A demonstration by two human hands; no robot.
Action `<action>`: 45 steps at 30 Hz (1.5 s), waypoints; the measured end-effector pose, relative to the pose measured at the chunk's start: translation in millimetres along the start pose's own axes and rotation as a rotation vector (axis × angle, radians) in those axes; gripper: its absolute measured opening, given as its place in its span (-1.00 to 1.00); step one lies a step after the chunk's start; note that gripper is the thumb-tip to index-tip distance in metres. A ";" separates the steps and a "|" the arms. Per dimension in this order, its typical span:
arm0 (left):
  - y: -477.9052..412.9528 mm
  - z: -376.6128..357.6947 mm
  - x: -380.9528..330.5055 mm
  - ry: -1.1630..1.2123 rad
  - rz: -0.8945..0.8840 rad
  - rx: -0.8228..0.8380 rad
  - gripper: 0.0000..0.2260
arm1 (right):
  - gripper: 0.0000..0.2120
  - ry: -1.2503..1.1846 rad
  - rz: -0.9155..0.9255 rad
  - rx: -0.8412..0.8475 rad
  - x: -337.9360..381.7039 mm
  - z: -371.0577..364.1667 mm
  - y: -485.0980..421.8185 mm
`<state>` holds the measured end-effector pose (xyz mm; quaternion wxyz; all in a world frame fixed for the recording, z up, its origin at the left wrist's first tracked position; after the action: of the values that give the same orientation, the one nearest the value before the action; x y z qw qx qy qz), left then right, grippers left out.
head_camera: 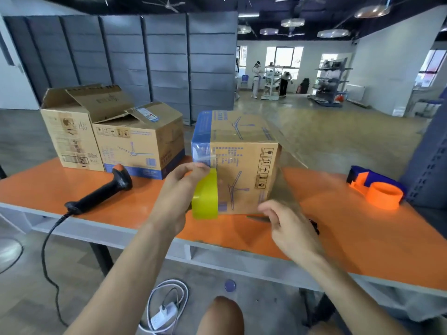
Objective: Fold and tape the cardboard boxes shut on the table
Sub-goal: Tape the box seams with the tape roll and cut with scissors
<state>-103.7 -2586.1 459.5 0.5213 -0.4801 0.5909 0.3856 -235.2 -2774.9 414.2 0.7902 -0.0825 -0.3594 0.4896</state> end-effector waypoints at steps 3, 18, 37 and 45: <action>-0.4 -5.4 0.1 0.009 -0.016 -0.003 -0.75 | -0.53 0.291 -0.036 0.182 -47.0 6.9 1.6; 0.0 -9.4 4.1 0.067 -0.004 -0.051 -0.74 | -0.60 0.486 -0.023 0.450 -67.6 24.6 -11.6; -10.6 -14.3 4.6 0.207 0.022 0.058 -0.89 | -0.56 0.343 0.056 0.480 -83.9 34.9 -8.1; -11.1 -14.4 2.3 0.153 0.033 0.074 -0.76 | -0.78 0.446 0.172 0.417 -61.6 33.6 -11.9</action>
<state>-96.5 -2603.0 460.1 0.4854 -0.4788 0.6507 0.3343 -264.7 -2839.7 414.3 0.8051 -0.0538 -0.0608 0.5876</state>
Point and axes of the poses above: each hand's wrist, its own y-axis away from the middle knuckle, its own z-axis out of the back of the hand, x = y × z, the point moved 7 cm from there along -y, towards the middle knuckle, and after that the axes turned 12 degrees about -x, right-handed, at the moved point
